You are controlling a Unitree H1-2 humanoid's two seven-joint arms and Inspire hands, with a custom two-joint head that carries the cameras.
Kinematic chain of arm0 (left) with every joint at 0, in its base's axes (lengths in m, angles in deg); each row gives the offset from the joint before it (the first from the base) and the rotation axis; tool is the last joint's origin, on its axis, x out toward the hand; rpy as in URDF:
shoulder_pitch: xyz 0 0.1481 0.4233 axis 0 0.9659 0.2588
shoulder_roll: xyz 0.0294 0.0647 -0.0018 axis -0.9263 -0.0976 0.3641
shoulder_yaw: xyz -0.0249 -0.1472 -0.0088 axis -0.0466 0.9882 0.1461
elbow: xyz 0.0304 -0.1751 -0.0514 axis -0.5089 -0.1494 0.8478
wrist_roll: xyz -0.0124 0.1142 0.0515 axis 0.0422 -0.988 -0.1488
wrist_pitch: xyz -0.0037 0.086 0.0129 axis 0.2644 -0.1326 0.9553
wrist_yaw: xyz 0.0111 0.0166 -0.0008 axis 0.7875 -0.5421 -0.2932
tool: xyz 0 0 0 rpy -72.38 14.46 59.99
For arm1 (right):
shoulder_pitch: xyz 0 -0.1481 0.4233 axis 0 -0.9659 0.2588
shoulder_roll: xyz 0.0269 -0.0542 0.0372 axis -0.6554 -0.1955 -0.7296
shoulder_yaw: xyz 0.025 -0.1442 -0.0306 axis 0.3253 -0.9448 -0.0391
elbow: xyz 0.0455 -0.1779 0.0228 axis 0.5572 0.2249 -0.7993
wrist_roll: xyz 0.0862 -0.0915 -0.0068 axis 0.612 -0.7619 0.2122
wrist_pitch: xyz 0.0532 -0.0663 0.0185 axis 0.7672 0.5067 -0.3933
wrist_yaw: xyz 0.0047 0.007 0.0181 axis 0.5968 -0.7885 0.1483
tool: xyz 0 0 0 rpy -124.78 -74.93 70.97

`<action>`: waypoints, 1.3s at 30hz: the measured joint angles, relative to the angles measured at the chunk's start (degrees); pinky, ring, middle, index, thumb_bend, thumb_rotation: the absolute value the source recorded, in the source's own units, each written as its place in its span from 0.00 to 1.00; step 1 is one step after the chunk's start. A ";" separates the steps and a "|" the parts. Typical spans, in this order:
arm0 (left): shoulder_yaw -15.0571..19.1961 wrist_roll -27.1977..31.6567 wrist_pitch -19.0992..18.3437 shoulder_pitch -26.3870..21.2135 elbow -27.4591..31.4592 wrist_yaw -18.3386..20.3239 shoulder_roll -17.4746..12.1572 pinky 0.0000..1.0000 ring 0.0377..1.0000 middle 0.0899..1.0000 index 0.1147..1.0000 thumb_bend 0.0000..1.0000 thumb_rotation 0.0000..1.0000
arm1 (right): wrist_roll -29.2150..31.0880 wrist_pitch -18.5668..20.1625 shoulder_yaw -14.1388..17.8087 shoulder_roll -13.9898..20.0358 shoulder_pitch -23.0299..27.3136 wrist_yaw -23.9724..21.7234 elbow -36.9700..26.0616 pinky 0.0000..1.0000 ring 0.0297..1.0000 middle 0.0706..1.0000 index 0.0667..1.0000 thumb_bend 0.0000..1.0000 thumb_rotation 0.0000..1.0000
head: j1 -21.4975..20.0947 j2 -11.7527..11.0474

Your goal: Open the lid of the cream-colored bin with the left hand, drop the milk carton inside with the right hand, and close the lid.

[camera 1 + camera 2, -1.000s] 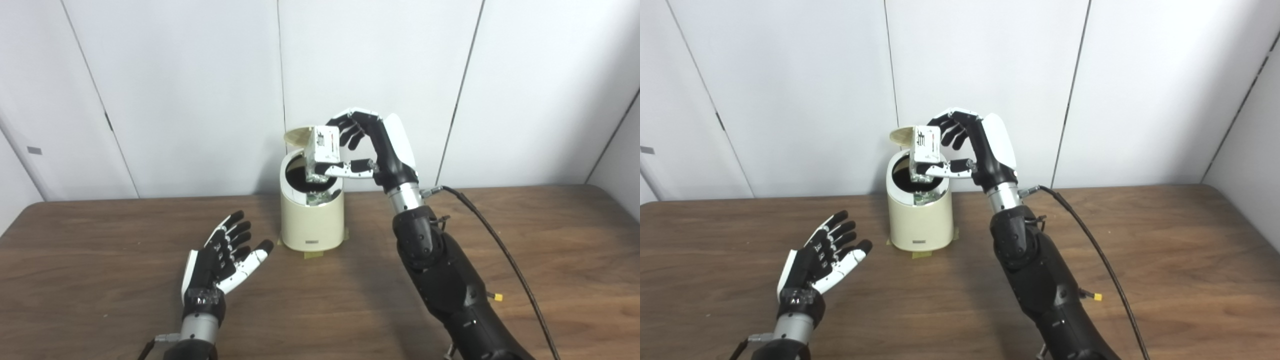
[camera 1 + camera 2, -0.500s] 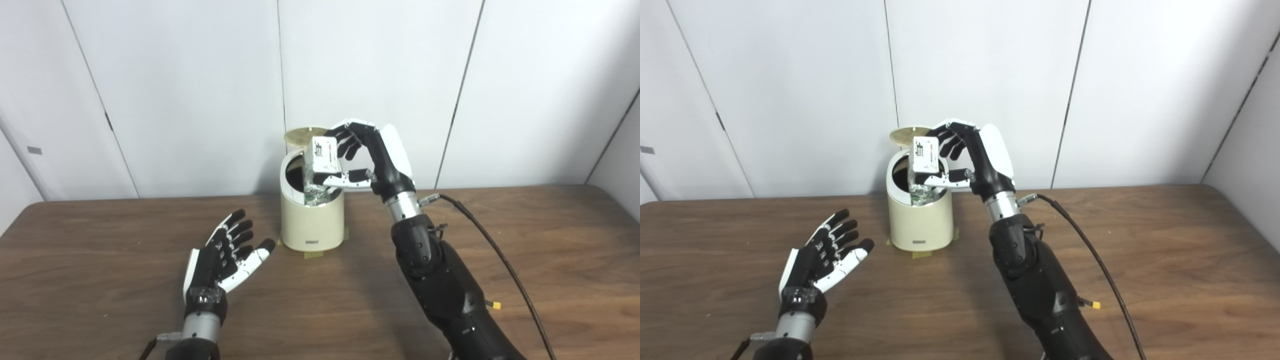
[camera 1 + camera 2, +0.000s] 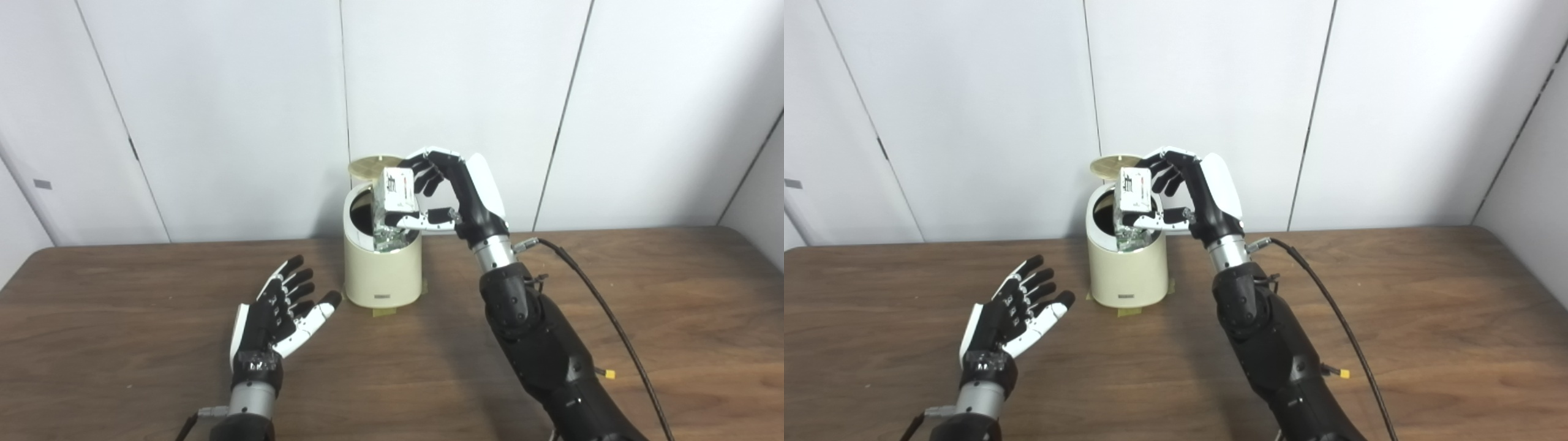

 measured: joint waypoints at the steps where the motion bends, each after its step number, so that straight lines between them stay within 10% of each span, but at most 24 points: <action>1: 0.00 0.04 0.20 0.00 -0.06 0.00 0.06 0.77 0.82 0.83 0.87 0.77 0.25 | -0.18 0.17 -0.10 0.12 0.00 -0.10 0.14 0.42 0.44 0.48 0.46 0.51 0.00 | 0.00 0.00; 4: -0.02 0.11 0.44 -0.07 -0.06 0.00 0.21 0.76 0.82 0.83 0.87 0.77 0.25 | -2.02 2.68 -0.94 0.66 0.14 -1.13 -0.02 0.64 0.66 0.61 0.45 0.52 0.08 | -0.09 0.00; 7: 0.00 0.22 0.54 -0.13 -0.10 -0.02 0.53 0.76 0.82 0.84 0.87 0.77 0.24 | -3.78 6.62 -1.88 1.02 0.36 -3.05 -1.24 0.81 0.85 0.82 0.68 0.86 0.12 | -0.09 -0.09; 15: 0.01 0.18 0.65 -0.33 -0.38 -0.16 0.86 0.76 0.83 0.84 0.87 0.77 0.24 | -5.17 12.90 -3.91 2.48 0.46 -9.36 -4.58 0.92 0.99 0.96 0.84 0.98 0.23 | 0.00 -0.26; 31: 0.31 0.28 0.88 -1.00 -0.88 -0.14 0.57 0.76 0.81 0.82 0.86 0.79 0.23 | -5.57 12.18 -3.98 2.51 -0.05 -9.20 -7.43 0.76 0.80 0.78 0.73 0.89 0.16 | 0.18 -2.64; 35: 0.16 0.10 1.18 -0.90 -0.96 -0.06 0.21 0.78 0.83 0.83 0.87 0.78 0.25 | -3.30 10.70 -0.77 1.58 -2.82 -6.38 -12.35 0.44 0.47 0.47 0.54 0.59 0.02 | -0.26 -2.90; 39: 0.27 0.24 1.26 -0.59 -0.88 0.03 -0.35 0.79 0.83 0.83 0.87 0.75 0.24 | -1.71 12.92 2.35 0.62 -5.70 -5.07 -18.78 0.36 0.39 0.44 0.50 0.52 0.00 | -0.26 -2.64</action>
